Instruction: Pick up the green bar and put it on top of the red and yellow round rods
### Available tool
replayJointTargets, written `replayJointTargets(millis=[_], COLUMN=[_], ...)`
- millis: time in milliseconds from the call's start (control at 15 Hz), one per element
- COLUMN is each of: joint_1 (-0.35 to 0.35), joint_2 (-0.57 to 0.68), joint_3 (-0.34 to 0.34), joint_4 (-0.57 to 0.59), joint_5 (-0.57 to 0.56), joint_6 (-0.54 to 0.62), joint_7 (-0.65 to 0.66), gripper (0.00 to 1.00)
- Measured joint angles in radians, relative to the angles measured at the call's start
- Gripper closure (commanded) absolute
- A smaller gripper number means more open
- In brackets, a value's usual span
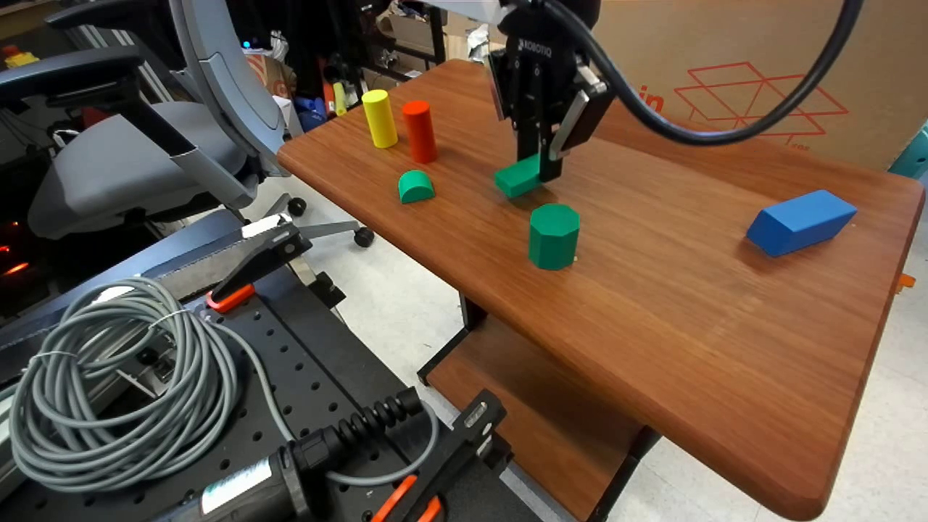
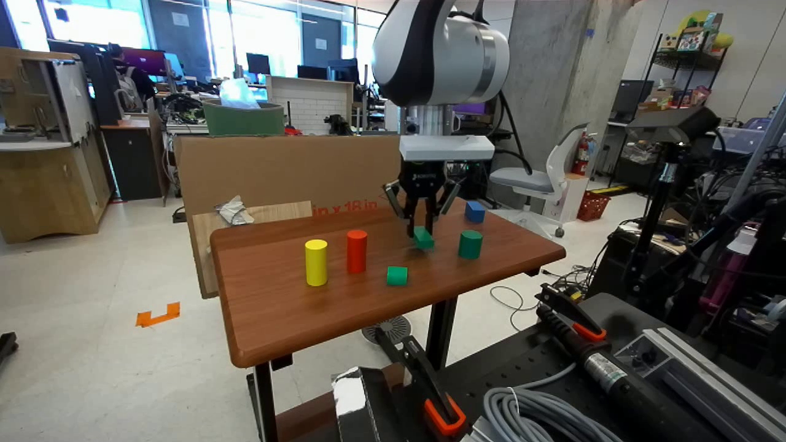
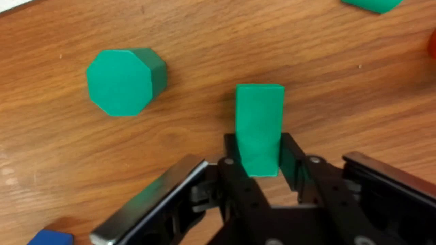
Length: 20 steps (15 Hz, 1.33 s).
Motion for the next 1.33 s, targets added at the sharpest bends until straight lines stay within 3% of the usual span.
replayJointTargets(millis=[333,667,1333], joint_1=[0.004,0.013,0.073], joint_2=[-0.138,-0.258,-0.272], joint_3=[0.038,0.098,0.21], joint_4=[-0.057,-0.11,-0.112], joint_5=[-0.018,-0.092,-0.248], joint_6=[-0.027,-0.166,-0.248], joint_7=[-0.095,-0.213,-0.442], gripper=[0.92,0.92,0.92])
